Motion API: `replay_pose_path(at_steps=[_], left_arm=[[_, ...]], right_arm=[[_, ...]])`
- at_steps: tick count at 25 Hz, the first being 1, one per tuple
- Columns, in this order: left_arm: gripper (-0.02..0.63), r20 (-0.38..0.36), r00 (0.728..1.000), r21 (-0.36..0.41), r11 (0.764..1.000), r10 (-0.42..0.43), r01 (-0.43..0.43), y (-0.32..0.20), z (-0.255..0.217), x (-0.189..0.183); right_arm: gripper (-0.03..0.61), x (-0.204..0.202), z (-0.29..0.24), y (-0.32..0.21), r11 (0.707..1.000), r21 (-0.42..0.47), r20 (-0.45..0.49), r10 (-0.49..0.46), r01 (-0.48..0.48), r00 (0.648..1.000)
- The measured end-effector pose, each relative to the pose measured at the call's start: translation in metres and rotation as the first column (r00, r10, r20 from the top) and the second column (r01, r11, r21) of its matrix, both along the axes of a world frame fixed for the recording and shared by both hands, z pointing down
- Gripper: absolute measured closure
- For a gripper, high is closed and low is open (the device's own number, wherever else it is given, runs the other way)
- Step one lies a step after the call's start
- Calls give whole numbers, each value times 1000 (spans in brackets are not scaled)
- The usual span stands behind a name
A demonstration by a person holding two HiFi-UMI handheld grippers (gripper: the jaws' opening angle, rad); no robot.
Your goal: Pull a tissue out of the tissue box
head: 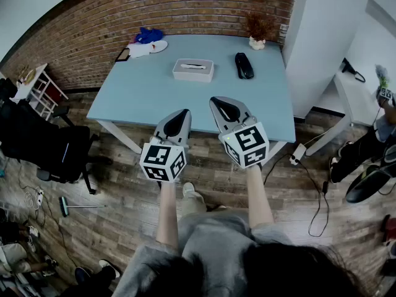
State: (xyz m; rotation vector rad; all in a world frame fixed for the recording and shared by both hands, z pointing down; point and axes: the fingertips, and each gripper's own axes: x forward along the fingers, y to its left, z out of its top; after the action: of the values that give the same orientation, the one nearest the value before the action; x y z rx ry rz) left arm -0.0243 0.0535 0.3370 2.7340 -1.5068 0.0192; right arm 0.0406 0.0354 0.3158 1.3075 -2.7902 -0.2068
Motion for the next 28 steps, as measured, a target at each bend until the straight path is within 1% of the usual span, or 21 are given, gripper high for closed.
replay_pose_path(at_steps=[12,16,20,24,28], left_arm=[[611,1,1000,-1,1000,16,-16,3,2,21],[611,6,1000,-12,1000,14,-14,3,3,25],[611,17,1000,-38,999,5,-4,5,6,21],[611,26,1000,-71,997,-7,9,1,16,11],[611,22,1000,-98,995,-11,13,-12,29,-2]], right_arm=[[580,16,3,5,1000,-9,6,-11,11,1000],[580,19,0,5,999,-19,43,-32,33,999],[580,16,5,4,998,-49,62,-42,45,997],[580,6,20,-3,993,-97,89,-57,65,994],[580,-8,33,-16,990,-120,86,-69,79,994]])
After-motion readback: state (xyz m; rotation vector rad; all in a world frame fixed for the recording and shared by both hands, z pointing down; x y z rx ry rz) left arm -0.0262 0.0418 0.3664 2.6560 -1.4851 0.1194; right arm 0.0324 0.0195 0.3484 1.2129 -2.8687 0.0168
